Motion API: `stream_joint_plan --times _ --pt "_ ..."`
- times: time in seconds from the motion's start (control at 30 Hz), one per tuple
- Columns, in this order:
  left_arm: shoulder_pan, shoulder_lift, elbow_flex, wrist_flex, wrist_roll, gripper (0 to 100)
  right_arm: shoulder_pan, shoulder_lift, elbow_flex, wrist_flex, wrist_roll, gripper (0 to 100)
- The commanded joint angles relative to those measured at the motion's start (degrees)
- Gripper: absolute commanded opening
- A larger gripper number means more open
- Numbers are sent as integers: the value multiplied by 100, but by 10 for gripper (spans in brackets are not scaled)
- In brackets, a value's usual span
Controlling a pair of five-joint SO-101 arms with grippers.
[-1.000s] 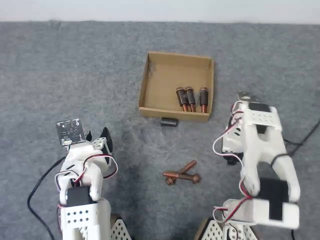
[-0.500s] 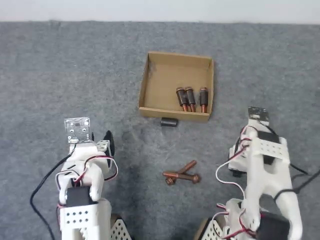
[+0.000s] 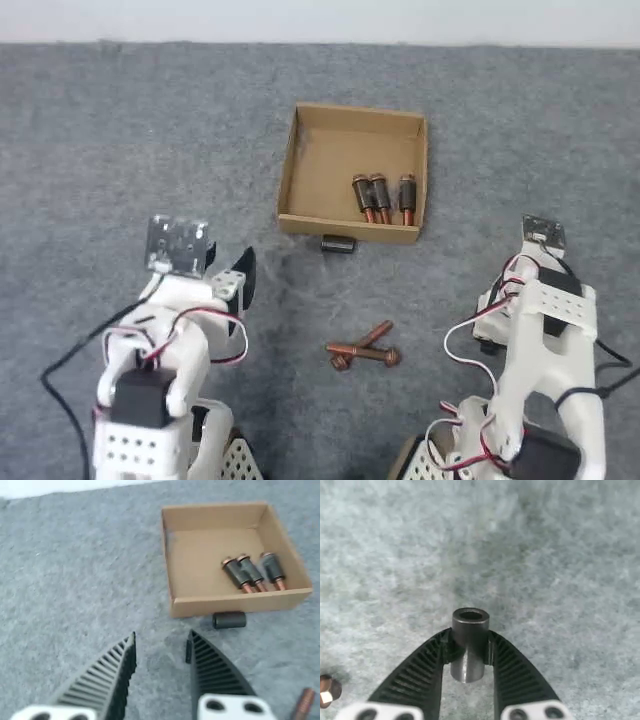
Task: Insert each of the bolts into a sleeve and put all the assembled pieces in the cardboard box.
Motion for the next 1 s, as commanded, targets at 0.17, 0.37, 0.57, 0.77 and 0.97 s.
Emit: stream_joint_plan --times 0.17,0.37,0.57,0.77,0.97 --pt "1090 2989 -2387 1160 -220 159 101 -277 -26 -75 35 6" --pt "2479 3763 -2879 1908 -1653 158 110 -277 -26 -75 35 6" --pt "3437 3771 -2519 1925 -2980 156 163 -277 -26 -75 35 6" --pt "4299 3771 -1736 1477 -3578 157 620 -295 -44 -145 70 6" --pt "4545 3780 -1297 703 -3622 159 690 -312 -53 -154 62 6"
